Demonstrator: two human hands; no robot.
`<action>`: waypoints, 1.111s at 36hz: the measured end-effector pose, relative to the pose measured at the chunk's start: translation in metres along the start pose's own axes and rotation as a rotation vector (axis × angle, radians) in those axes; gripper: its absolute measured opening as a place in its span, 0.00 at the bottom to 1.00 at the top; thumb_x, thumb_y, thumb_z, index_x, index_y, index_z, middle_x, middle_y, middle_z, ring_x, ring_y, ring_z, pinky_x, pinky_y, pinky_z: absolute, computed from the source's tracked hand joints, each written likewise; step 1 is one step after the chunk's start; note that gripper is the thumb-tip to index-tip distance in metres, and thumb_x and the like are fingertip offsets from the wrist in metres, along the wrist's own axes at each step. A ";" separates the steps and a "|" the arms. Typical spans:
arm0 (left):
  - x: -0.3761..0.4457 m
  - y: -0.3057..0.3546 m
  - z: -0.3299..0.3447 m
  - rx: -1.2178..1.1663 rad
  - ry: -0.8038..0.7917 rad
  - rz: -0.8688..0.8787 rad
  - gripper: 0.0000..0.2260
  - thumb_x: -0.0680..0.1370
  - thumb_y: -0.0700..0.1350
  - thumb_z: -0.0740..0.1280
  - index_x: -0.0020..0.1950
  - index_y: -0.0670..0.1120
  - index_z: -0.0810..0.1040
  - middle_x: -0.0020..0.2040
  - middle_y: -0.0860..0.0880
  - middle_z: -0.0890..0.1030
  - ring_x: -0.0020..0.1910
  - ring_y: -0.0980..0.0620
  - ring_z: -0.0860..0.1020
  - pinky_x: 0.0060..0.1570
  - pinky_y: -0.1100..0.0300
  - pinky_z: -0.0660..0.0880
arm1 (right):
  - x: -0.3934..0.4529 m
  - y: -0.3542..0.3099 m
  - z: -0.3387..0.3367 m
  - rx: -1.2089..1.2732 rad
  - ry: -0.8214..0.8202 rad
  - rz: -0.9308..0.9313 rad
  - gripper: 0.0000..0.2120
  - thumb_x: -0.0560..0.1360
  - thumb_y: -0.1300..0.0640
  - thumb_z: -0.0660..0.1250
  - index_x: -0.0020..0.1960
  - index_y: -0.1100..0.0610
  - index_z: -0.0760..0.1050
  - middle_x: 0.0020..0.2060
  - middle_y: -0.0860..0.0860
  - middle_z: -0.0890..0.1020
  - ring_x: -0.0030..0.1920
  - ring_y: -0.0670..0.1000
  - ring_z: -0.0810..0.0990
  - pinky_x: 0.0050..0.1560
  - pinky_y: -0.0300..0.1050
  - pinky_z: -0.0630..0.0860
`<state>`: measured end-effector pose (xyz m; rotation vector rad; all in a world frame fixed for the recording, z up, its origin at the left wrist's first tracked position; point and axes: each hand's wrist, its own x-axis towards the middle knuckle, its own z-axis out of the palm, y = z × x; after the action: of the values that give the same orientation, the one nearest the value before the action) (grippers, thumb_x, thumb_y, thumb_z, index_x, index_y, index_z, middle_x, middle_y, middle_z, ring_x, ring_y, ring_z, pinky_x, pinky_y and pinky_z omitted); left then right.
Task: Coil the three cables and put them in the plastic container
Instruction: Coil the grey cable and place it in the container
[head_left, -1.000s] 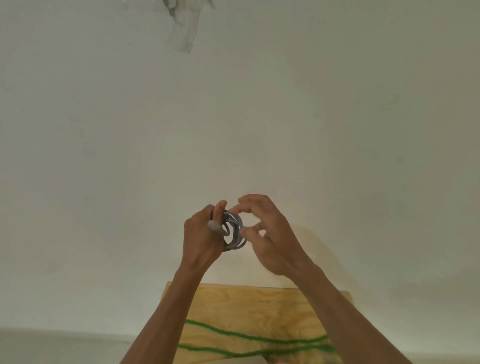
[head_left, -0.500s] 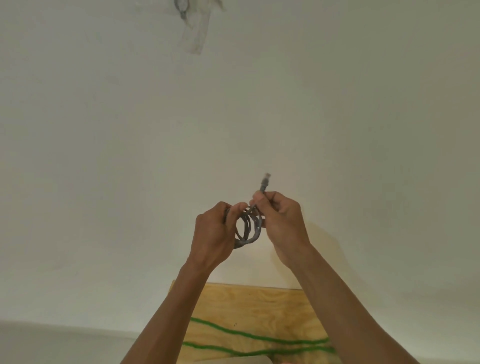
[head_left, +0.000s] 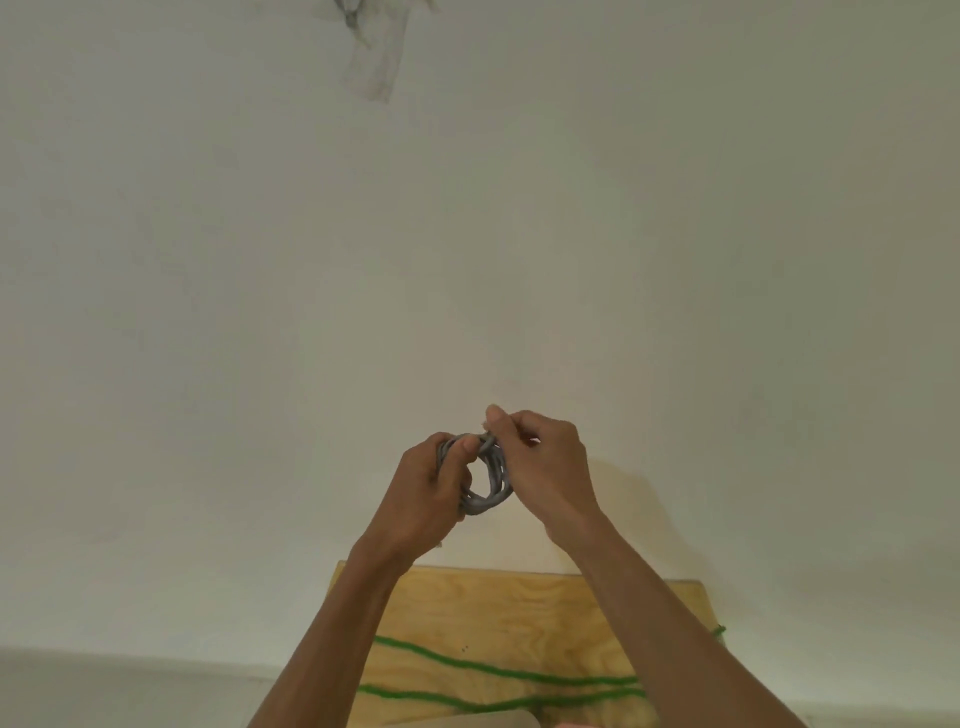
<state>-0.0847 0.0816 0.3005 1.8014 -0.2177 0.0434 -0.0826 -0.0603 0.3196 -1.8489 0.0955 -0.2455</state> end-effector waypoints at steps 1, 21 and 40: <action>-0.001 0.002 0.000 -0.053 -0.009 -0.015 0.16 0.83 0.52 0.60 0.48 0.41 0.77 0.29 0.52 0.73 0.25 0.55 0.69 0.26 0.62 0.68 | -0.001 0.002 0.000 -0.032 -0.023 -0.033 0.16 0.79 0.42 0.64 0.44 0.50 0.84 0.41 0.45 0.85 0.42 0.44 0.82 0.44 0.37 0.77; 0.010 -0.011 -0.014 0.107 -0.168 0.062 0.07 0.83 0.48 0.61 0.57 0.46 0.68 0.36 0.48 0.77 0.29 0.50 0.72 0.29 0.55 0.71 | 0.006 0.014 -0.016 0.274 -0.377 0.082 0.14 0.77 0.62 0.71 0.61 0.55 0.77 0.44 0.56 0.88 0.45 0.52 0.86 0.58 0.54 0.80; 0.018 -0.012 0.000 0.485 0.082 0.385 0.10 0.85 0.44 0.56 0.63 0.48 0.74 0.46 0.56 0.79 0.42 0.59 0.77 0.39 0.70 0.71 | 0.007 0.024 -0.011 0.354 -0.416 -0.072 0.22 0.74 0.64 0.74 0.64 0.53 0.74 0.41 0.48 0.83 0.45 0.52 0.82 0.59 0.62 0.79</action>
<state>-0.0653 0.0824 0.2915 2.2075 -0.5283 0.4767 -0.0764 -0.0793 0.3003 -1.5169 -0.2857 0.0739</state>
